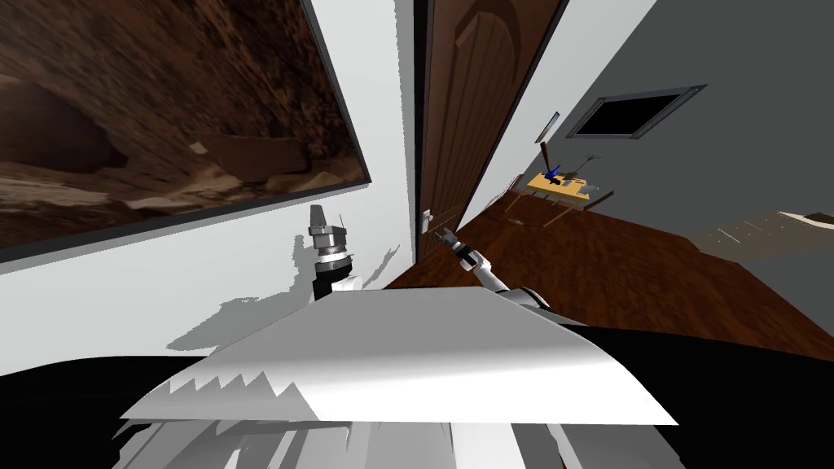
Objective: Pull the door open
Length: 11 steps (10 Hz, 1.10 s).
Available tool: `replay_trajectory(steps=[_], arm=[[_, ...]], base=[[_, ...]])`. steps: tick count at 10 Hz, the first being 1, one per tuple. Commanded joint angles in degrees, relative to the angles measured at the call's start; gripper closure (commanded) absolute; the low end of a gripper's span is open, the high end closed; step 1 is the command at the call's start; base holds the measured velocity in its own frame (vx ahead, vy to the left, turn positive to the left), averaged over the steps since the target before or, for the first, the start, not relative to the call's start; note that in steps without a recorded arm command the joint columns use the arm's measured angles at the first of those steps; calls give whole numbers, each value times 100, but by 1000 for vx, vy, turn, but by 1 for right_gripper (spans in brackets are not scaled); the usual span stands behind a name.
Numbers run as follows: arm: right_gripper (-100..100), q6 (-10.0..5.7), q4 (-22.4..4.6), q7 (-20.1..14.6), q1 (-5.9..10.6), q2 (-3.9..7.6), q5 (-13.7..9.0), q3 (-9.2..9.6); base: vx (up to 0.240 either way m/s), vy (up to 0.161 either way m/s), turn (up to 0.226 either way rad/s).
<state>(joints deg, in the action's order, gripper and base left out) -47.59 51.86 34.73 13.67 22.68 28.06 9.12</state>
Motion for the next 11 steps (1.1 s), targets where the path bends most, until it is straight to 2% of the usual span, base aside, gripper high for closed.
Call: replay_trajectory(steps=[1,7,8,9,11], arm=[[-100,-78,-241,108,124,58,93,22],[-100,-248,-823,359,435,210,327,81],[-100,-230,-768,325,408,188,296,72],[-100,-132,-796,391,458,106,300,60],[-100,-16,-814,451,505,12,299,45]], base=[[78,-66,46],[74,-58,33],[35,-36,12],[112,28,72],[182,60,66]])
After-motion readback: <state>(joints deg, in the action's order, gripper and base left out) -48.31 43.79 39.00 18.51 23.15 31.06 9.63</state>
